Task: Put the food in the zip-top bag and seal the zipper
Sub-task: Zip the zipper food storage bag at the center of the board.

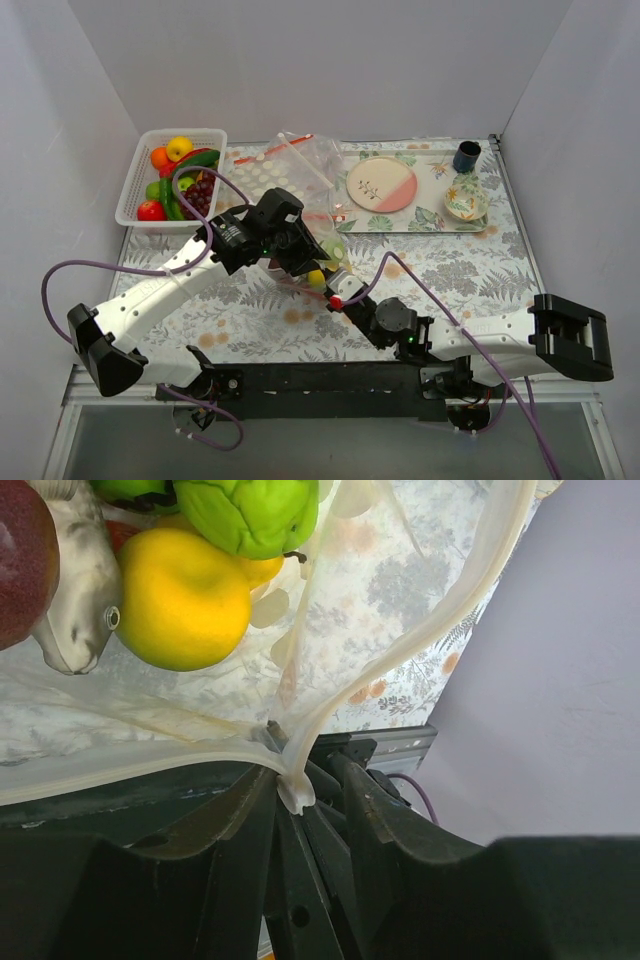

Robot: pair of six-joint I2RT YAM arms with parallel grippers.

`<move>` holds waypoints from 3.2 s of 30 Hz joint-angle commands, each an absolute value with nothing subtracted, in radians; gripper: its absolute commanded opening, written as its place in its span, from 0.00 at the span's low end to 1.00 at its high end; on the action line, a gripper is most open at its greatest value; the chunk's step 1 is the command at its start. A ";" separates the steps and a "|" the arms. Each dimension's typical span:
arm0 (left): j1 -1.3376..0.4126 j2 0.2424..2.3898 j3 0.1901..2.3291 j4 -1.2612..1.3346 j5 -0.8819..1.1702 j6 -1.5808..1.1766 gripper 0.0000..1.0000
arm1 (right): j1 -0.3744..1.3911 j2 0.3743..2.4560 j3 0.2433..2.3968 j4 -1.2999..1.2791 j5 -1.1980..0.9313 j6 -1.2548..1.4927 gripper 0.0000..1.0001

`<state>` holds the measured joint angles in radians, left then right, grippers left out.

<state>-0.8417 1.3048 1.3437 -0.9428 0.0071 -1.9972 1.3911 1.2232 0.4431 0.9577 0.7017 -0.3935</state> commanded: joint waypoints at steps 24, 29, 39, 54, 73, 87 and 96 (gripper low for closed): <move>-0.847 1.256 1.319 -0.953 0.063 -2.204 0.08 | 1.405 1.218 0.482 1.005 0.727 -0.419 0.01; -0.835 1.243 1.298 -0.934 0.071 -2.209 0.00 | 1.414 1.184 0.462 0.991 0.719 -0.414 0.01; -0.770 1.253 1.322 -0.940 0.081 -2.175 0.00 | 1.437 1.124 0.414 0.970 0.730 -0.402 0.01; -0.568 1.327 1.402 -0.943 0.126 -2.042 0.00 | 1.463 1.014 0.382 0.894 0.762 -0.371 0.01; -0.377 1.477 1.529 -0.919 0.138 -1.928 0.00 | 1.476 0.855 0.339 0.776 0.788 -0.304 0.01; -0.292 1.525 1.523 -0.868 0.147 -1.896 0.00 | 1.476 0.710 0.314 0.693 0.811 -0.285 0.01; -0.258 1.540 1.519 -0.856 0.141 -1.878 0.00 | 1.476 0.624 0.302 0.640 0.844 -0.287 0.01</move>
<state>-0.3019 1.5356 1.4879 -0.9184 0.2222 -1.8957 1.4620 0.6739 0.3084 0.6044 0.7982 -0.2905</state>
